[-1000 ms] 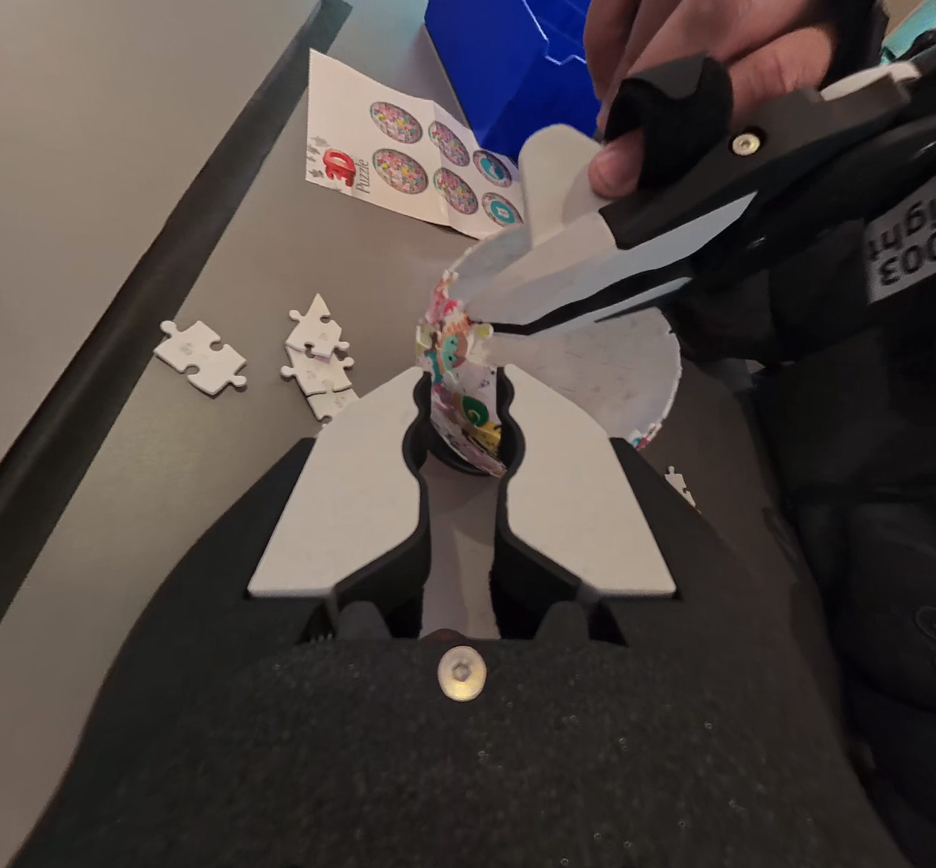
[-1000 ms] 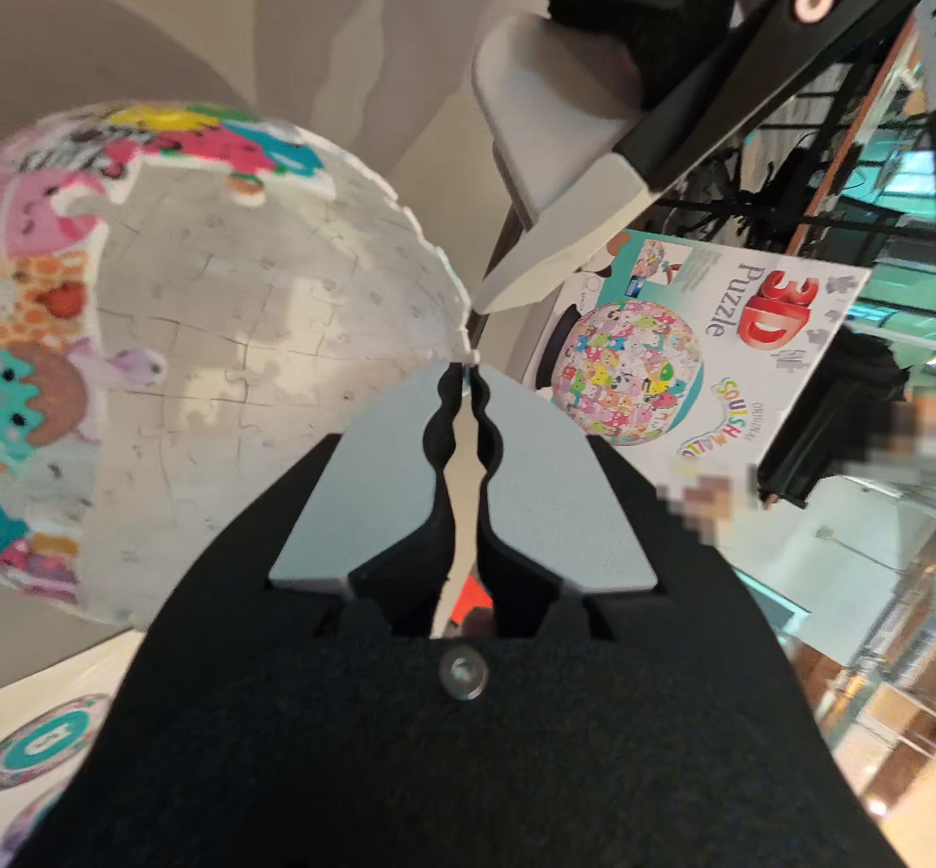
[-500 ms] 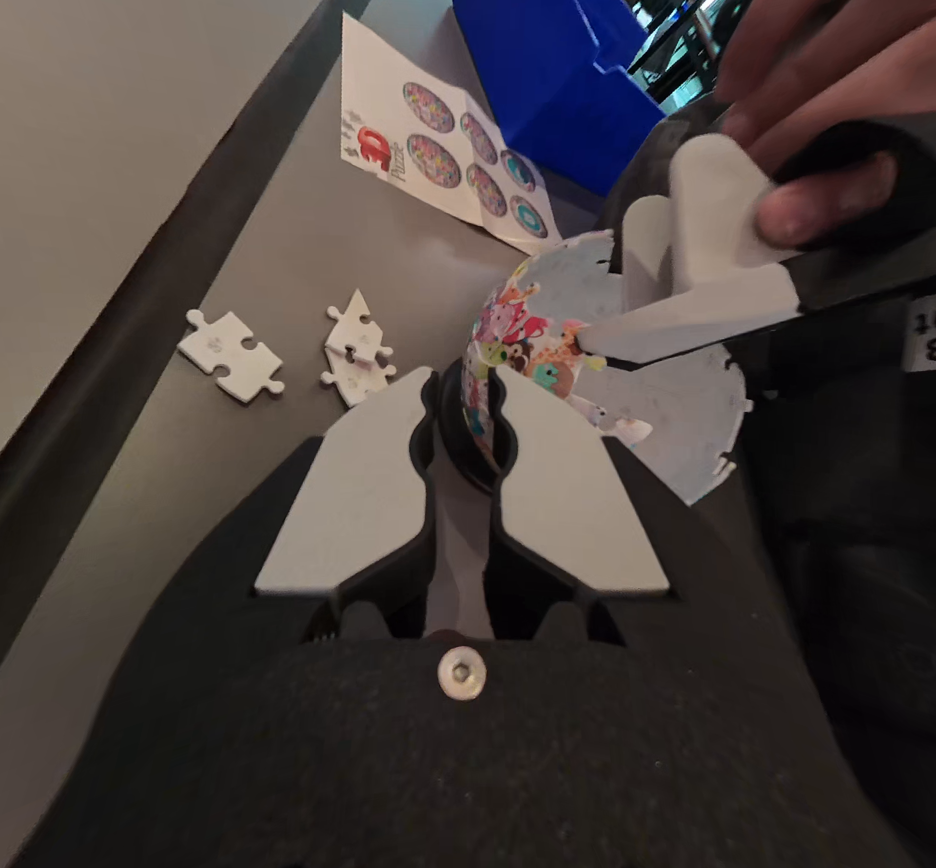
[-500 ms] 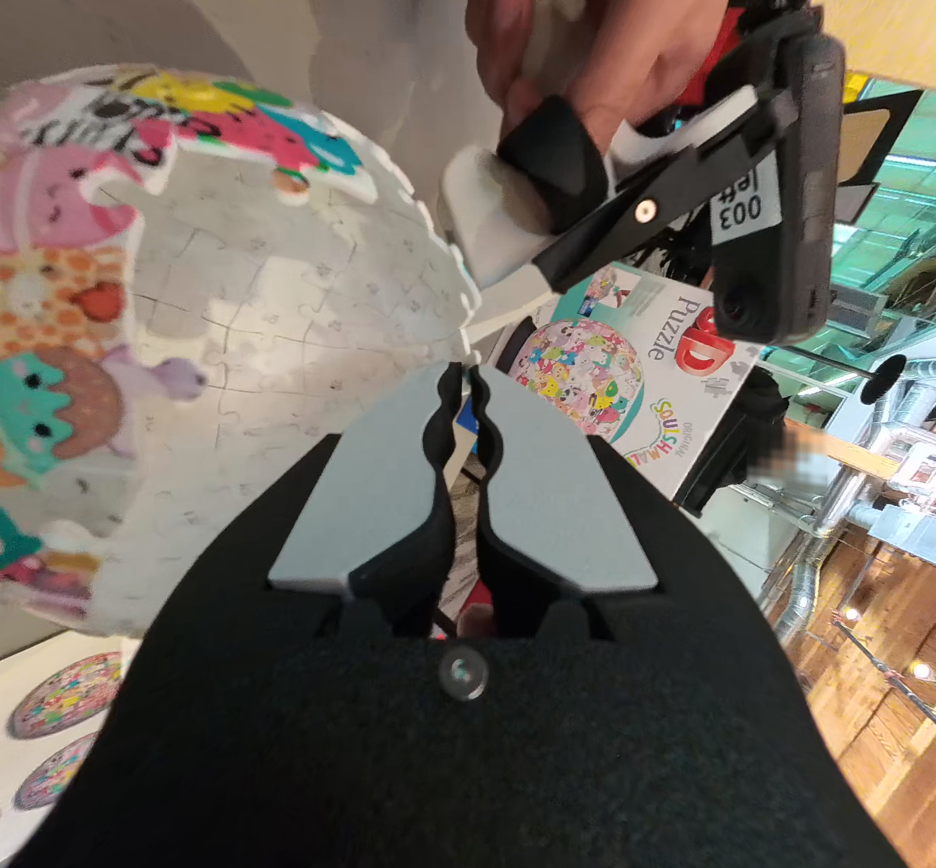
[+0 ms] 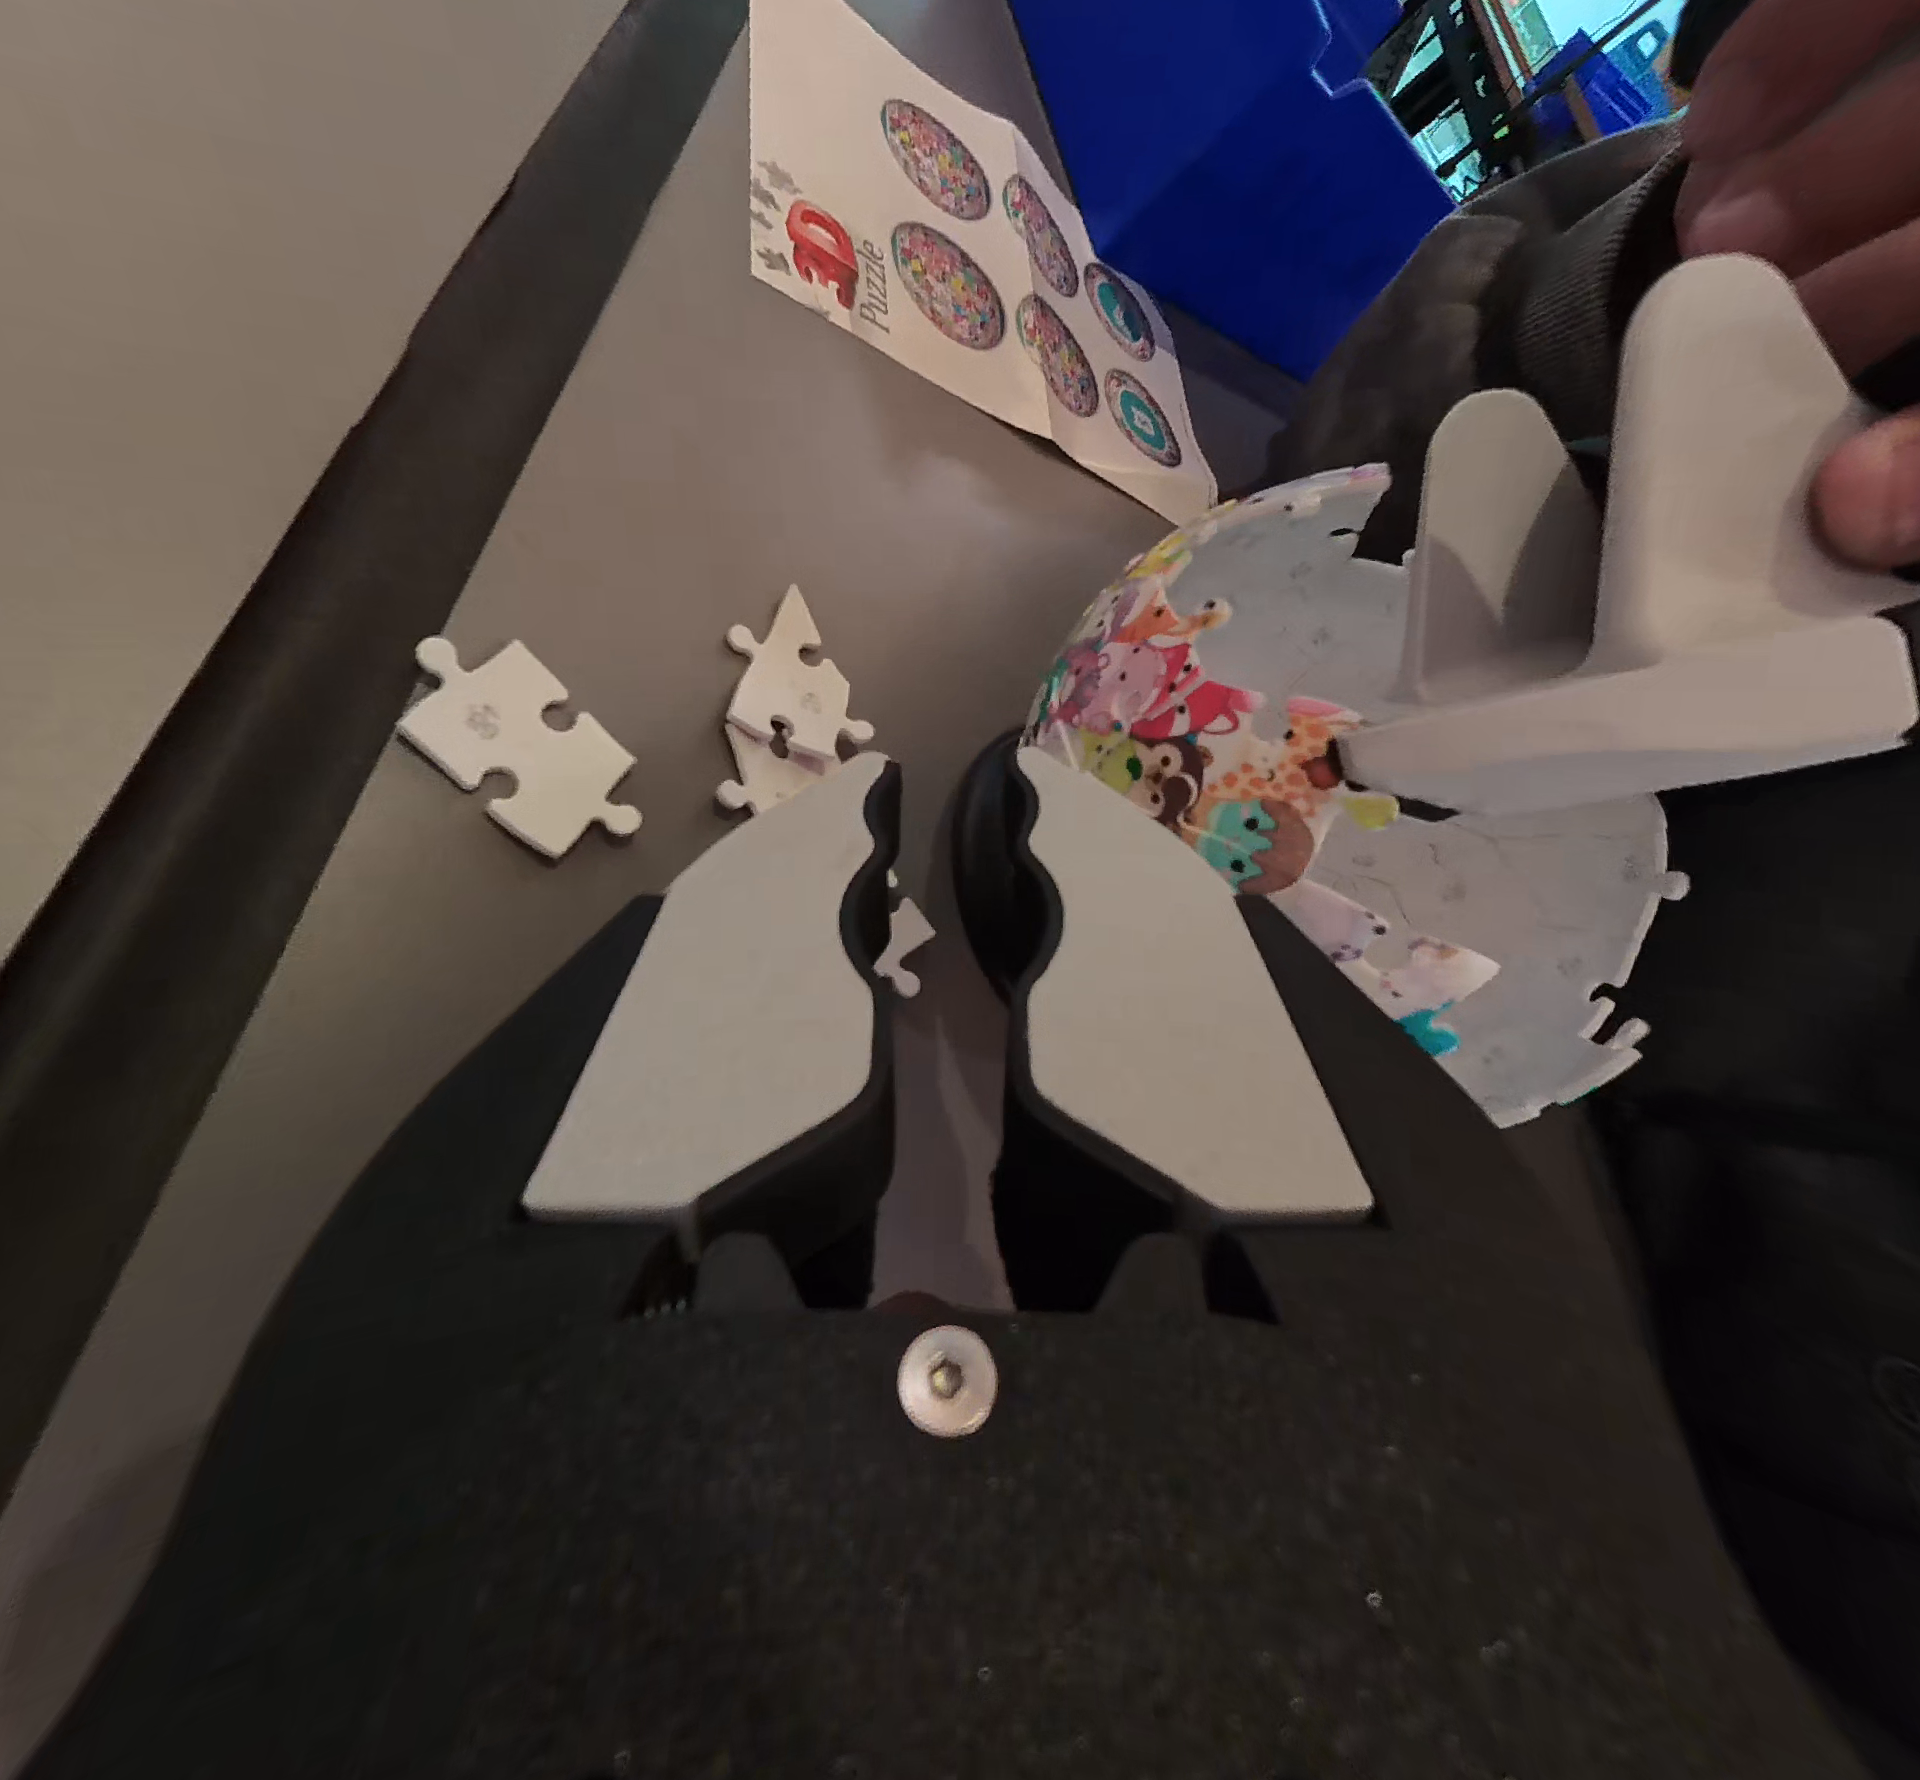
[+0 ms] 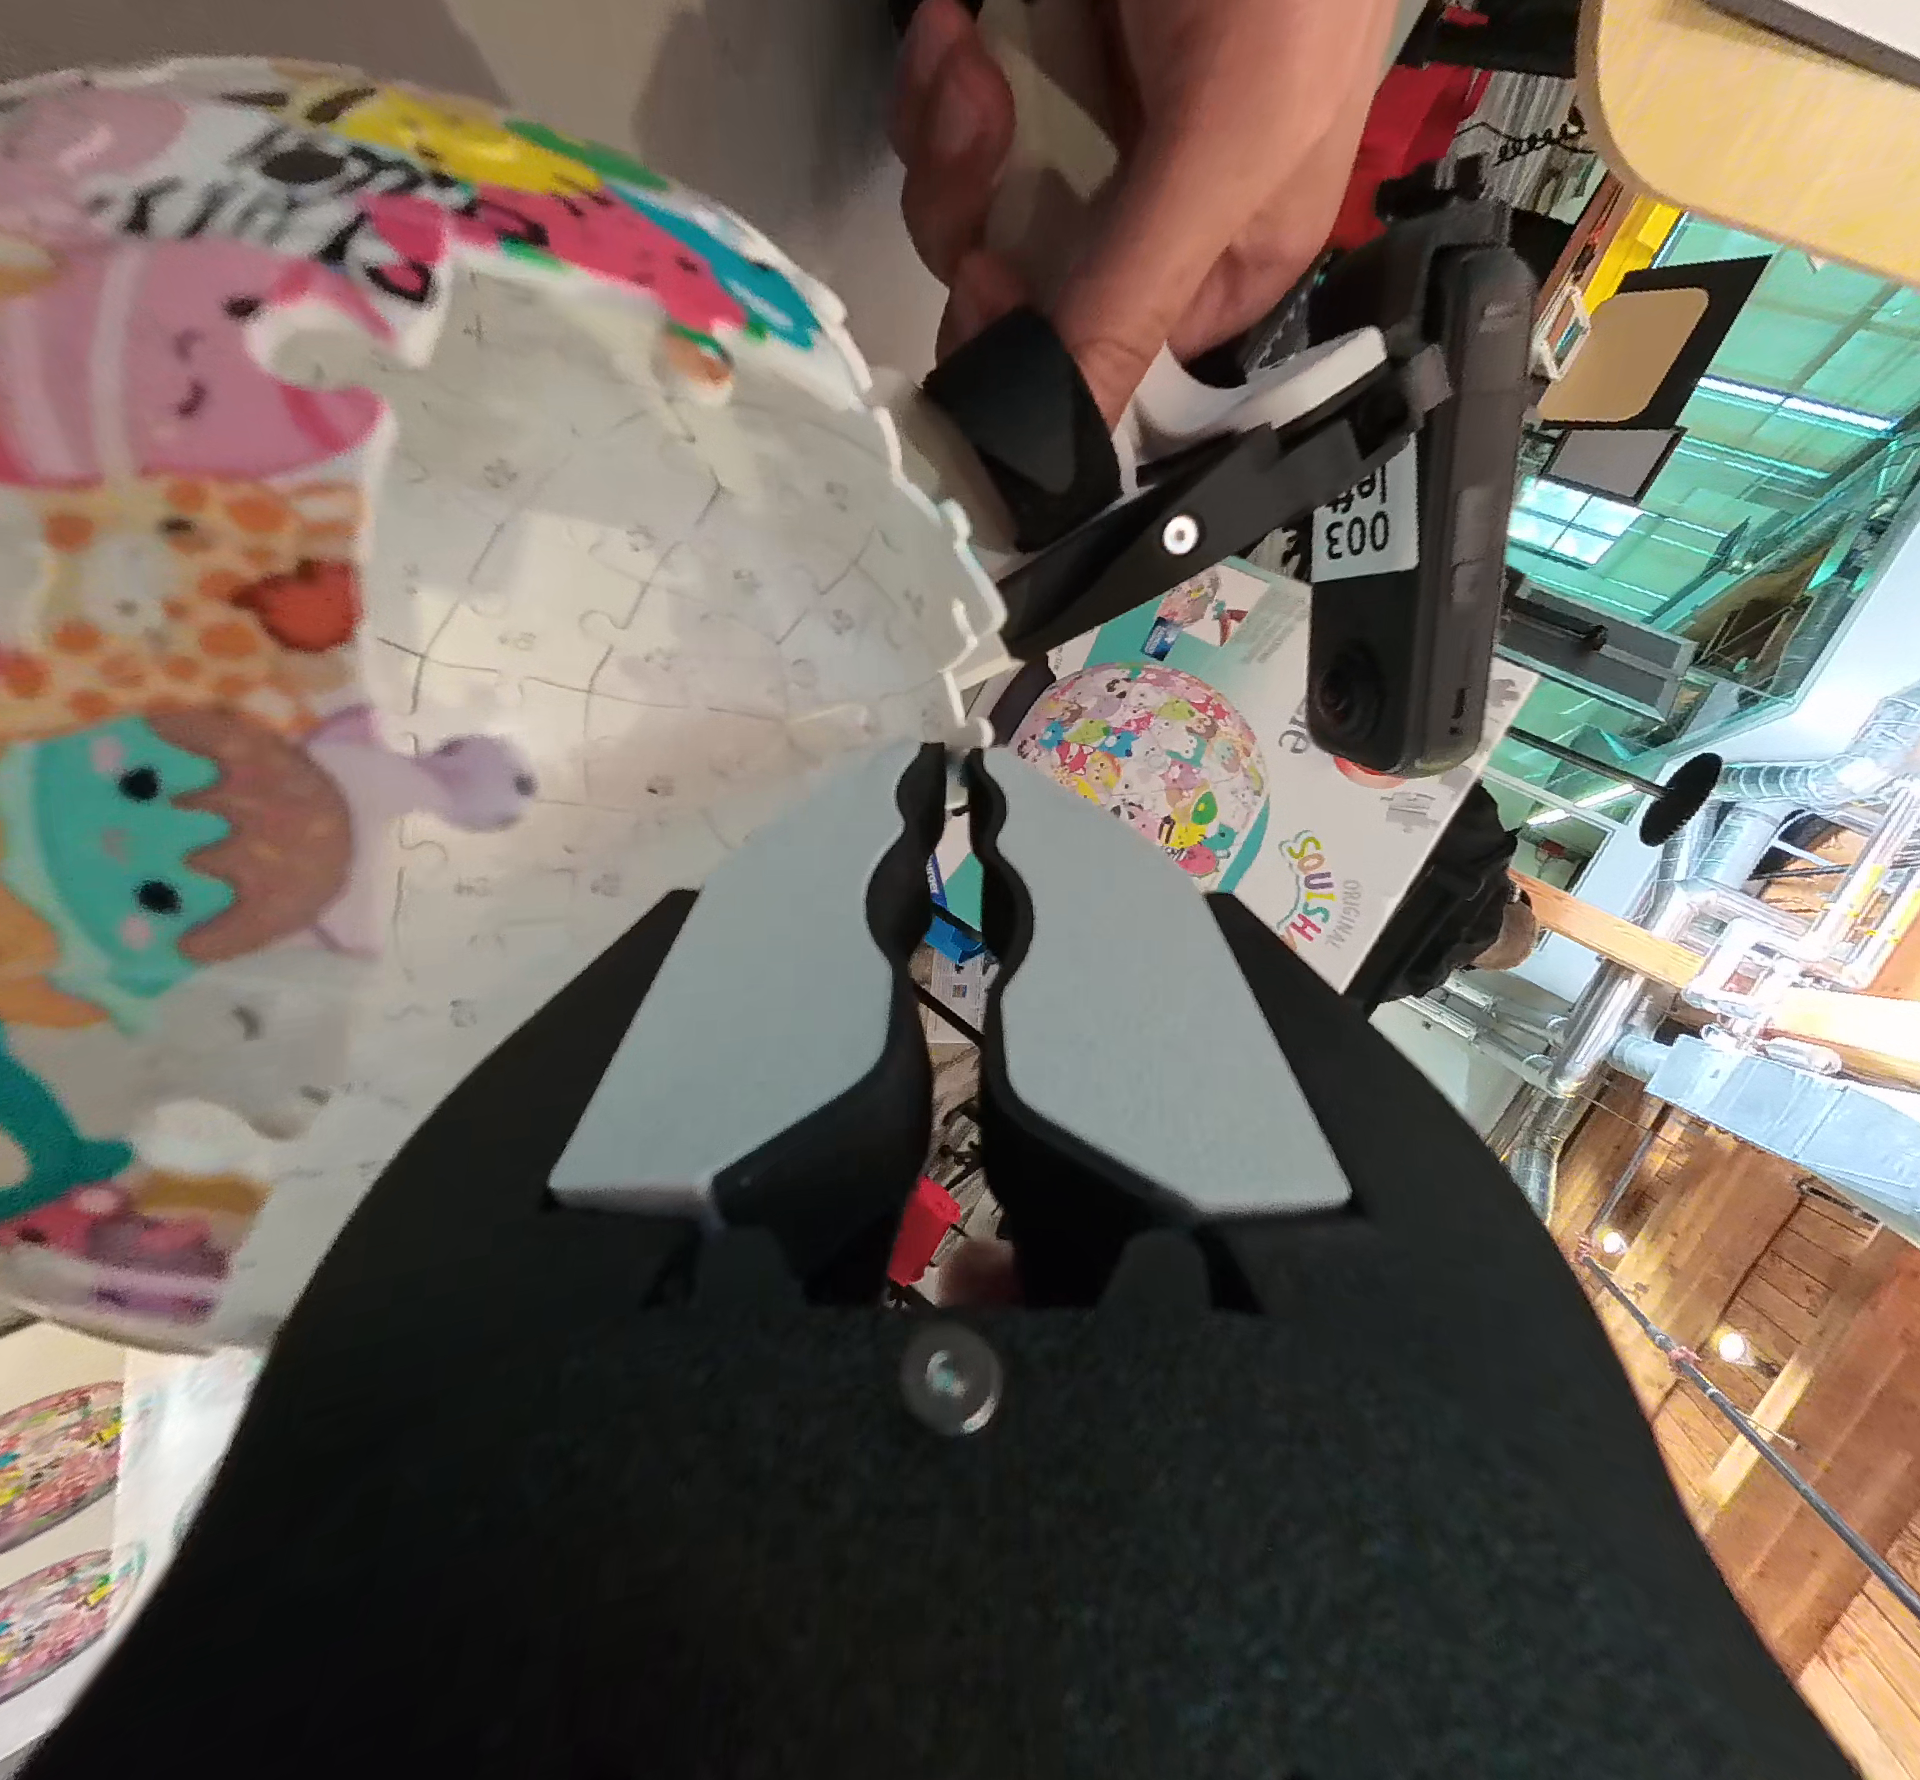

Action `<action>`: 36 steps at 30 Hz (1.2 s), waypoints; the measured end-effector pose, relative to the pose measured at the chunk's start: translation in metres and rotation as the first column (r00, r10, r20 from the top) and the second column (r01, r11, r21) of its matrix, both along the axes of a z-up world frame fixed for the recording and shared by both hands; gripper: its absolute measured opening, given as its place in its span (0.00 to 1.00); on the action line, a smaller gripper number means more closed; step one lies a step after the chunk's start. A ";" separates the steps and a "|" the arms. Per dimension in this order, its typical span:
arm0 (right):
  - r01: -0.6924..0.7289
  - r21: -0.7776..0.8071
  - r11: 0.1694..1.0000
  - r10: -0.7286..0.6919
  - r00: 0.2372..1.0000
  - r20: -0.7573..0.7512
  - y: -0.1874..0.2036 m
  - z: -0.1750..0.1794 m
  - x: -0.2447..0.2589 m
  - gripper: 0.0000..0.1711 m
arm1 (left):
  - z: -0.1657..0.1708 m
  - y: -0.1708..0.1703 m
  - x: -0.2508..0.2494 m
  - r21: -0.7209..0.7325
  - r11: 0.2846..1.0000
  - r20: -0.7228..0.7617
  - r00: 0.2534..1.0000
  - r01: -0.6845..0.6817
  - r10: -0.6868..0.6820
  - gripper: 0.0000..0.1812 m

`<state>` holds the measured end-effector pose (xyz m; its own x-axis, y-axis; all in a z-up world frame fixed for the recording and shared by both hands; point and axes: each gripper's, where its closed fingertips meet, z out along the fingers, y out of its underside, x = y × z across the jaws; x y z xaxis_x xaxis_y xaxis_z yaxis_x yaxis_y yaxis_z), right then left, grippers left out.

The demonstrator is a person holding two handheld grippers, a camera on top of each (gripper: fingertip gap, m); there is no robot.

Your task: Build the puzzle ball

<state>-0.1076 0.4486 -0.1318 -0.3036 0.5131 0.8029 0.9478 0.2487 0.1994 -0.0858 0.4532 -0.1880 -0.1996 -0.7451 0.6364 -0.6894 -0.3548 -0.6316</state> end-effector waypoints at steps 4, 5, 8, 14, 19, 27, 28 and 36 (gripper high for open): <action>0.038 -0.028 0.999 -0.039 0.999 -0.038 0.000 -0.001 0.001 0.02 | -0.001 0.000 0.001 -0.004 1.000 -0.001 1.000 -0.004 0.004 0.10; 0.048 -0.037 0.998 -0.049 0.998 -0.048 0.000 -0.001 0.001 0.02 | -0.002 0.000 0.001 -0.006 1.000 -0.001 1.000 -0.005 0.005 0.10; 0.071 -0.057 0.996 -0.075 0.995 -0.067 0.000 -0.001 0.003 0.02 | -0.004 -0.001 0.001 -0.001 1.000 -0.012 1.000 -0.003 0.003 0.10; 0.091 -0.075 0.993 -0.097 0.992 -0.079 -0.001 -0.002 0.006 0.02 | -0.008 -0.002 0.002 0.004 1.000 -0.024 1.000 0.002 -0.002 0.10; 0.122 -0.089 0.988 -0.129 0.989 -0.070 0.001 -0.005 0.011 0.05 | -0.007 -0.002 0.002 -0.008 1.000 -0.020 1.000 0.001 -0.001 0.11; 0.133 -0.107 0.985 -0.142 0.986 -0.084 0.000 -0.005 0.012 0.05 | -0.009 -0.002 0.002 -0.005 1.000 -0.025 1.000 0.003 -0.003 0.11; 0.134 -0.113 0.984 -0.145 0.985 -0.091 -0.001 -0.005 0.012 0.05 | -0.009 -0.003 0.002 -0.005 1.000 -0.025 1.000 0.003 -0.004 0.11; 0.112 -0.238 0.965 -0.170 0.956 -0.240 -0.008 -0.002 0.003 0.09 | -0.008 -0.003 0.004 0.000 1.000 -0.014 1.000 0.001 -0.001 0.10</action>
